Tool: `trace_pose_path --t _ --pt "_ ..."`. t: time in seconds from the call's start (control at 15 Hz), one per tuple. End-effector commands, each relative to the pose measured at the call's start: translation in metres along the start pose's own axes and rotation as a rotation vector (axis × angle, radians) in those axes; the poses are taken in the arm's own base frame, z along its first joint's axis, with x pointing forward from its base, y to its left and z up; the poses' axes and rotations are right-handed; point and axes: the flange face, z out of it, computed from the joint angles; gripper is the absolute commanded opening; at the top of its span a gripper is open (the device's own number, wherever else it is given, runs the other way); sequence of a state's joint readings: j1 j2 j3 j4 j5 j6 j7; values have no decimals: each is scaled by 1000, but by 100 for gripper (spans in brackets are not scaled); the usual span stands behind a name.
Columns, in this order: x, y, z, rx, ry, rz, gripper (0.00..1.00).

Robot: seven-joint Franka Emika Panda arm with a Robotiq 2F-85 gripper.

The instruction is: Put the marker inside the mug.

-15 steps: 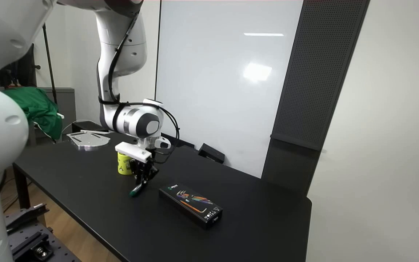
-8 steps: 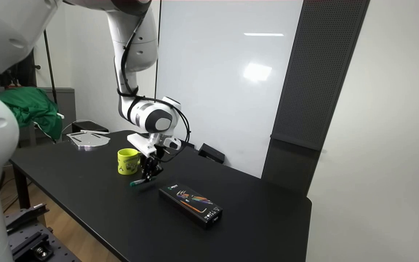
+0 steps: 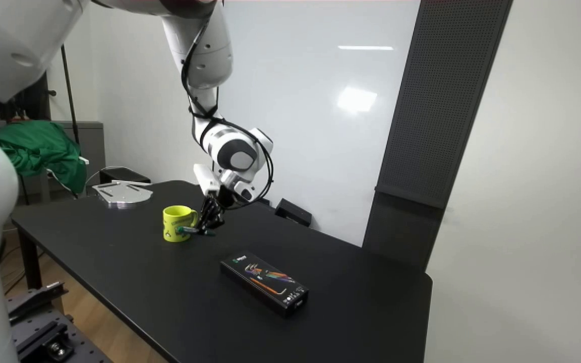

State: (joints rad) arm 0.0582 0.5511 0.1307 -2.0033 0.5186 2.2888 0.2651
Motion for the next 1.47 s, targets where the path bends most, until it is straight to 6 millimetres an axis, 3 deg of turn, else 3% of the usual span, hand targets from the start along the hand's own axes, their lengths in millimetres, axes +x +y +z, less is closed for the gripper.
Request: trace_pose_path --t 0.0,0.4,0.67,1.4 --pt "2 -22 -14 105 -94 132 5" --pt "-1 -61 -34 332 -205 277 5" --pt "-4 -74 -34 430 -328 372 5" --pt "-12 -62 -6 442 -563 516 5"
